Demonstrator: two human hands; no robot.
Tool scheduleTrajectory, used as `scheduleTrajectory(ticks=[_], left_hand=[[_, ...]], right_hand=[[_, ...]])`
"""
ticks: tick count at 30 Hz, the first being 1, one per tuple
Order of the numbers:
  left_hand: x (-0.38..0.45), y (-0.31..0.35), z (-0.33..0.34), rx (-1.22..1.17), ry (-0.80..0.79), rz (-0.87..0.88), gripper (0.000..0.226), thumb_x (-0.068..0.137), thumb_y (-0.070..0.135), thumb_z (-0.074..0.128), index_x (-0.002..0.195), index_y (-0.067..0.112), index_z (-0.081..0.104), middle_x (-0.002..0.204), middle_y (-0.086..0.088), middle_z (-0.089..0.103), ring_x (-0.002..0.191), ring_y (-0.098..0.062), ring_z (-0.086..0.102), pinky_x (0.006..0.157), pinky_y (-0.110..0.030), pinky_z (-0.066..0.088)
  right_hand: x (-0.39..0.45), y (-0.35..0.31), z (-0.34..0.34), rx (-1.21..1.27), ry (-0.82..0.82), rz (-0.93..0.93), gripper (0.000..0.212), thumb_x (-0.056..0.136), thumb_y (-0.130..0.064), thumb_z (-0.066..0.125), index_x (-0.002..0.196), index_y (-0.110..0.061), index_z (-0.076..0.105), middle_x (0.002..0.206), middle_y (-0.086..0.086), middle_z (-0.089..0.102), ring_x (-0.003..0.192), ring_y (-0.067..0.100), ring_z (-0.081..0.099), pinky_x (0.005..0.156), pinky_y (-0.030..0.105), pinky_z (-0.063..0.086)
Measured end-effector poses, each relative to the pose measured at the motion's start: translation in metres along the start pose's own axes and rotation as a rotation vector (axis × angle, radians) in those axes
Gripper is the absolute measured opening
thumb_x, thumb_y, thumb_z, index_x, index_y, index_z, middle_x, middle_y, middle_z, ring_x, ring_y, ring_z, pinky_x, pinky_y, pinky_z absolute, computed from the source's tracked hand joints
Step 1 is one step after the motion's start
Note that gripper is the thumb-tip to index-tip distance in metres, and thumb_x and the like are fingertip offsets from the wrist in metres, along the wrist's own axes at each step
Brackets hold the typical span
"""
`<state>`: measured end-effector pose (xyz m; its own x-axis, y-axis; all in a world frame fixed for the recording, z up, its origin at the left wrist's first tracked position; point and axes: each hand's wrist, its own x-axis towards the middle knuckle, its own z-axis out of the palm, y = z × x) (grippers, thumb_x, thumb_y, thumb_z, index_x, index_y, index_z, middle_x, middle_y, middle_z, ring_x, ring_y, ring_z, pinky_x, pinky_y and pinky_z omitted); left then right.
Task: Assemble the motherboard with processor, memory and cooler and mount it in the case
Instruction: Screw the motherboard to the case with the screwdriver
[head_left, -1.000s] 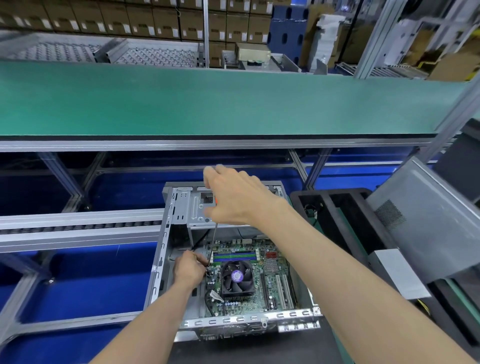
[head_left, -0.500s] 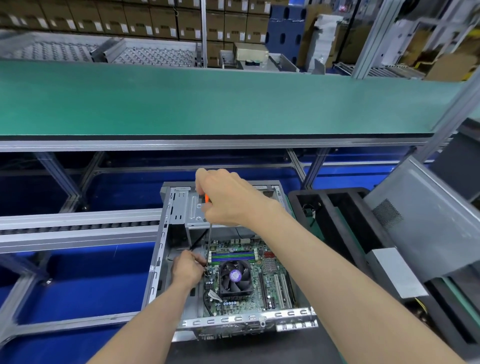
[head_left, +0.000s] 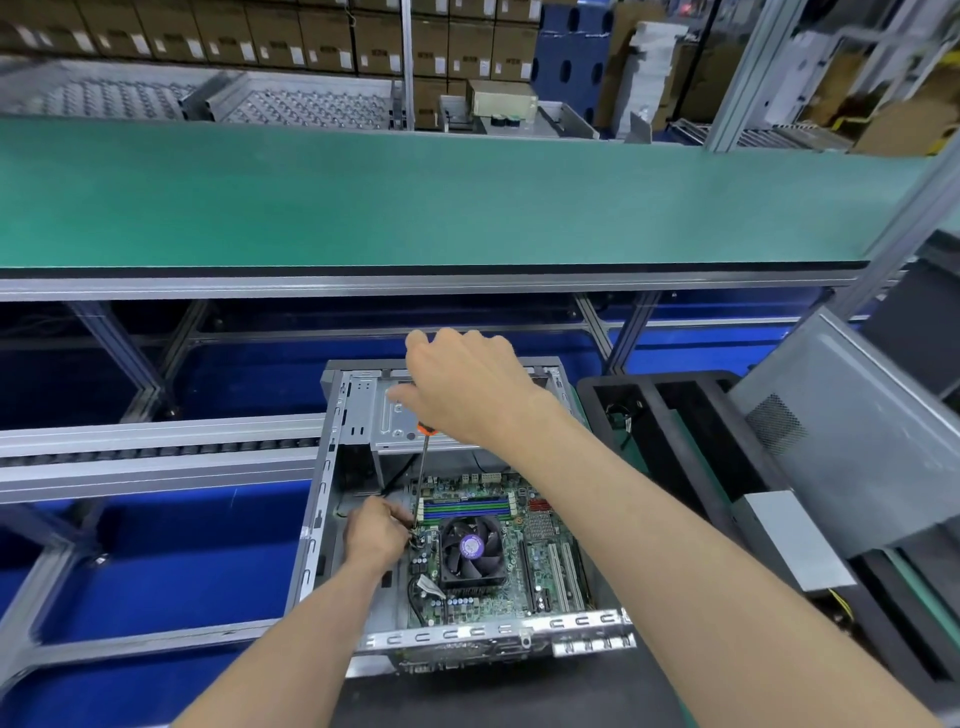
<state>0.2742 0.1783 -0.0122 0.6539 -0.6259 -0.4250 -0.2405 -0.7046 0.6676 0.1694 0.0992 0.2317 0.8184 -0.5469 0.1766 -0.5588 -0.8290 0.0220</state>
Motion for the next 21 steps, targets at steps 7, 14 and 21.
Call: scheduleTrajectory(ticks=[7, 14, 21], left_hand=[[-0.0016, 0.0013, -0.0004, -0.178, 0.022, -0.078, 0.037, 0.089, -0.008, 0.055, 0.071, 0.023, 0.064, 0.093, -0.003, 0.066, 0.075, -0.016, 0.061, 0.067, -0.026, 0.049], [-0.0022, 0.0018, -0.0006, -0.130, 0.015, -0.057, 0.037, 0.090, -0.007, 0.053, 0.073, 0.023, 0.067, 0.090, -0.004, 0.068, 0.075, -0.017, 0.062, 0.065, -0.025, 0.049], [-0.0017, 0.0042, -0.0016, 0.068, 0.012, 0.036, 0.029, 0.088, -0.008, 0.054, 0.082, 0.013, 0.072, 0.095, -0.008, 0.070, 0.084, -0.021, 0.062, 0.076, -0.026, 0.049]], right_hand=[[-0.0018, 0.0023, -0.0041, 0.235, -0.073, -0.051, 0.023, 0.082, -0.013, 0.058, 0.100, -0.013, 0.043, 0.082, 0.003, 0.047, 0.077, 0.031, 0.048, 0.057, 0.034, 0.028], [-0.0015, 0.0043, -0.0051, 0.203, -0.085, -0.041, 0.036, 0.081, -0.025, 0.063, 0.110, -0.015, 0.044, 0.089, 0.002, 0.046, 0.074, 0.028, 0.050, 0.061, 0.037, 0.034], [-0.0035, 0.0041, 0.0024, 0.258, -0.063, -0.018, 0.022, 0.087, -0.012, 0.059, 0.105, -0.009, 0.045, 0.094, 0.011, 0.055, 0.082, 0.036, 0.051, 0.067, 0.041, 0.047]])
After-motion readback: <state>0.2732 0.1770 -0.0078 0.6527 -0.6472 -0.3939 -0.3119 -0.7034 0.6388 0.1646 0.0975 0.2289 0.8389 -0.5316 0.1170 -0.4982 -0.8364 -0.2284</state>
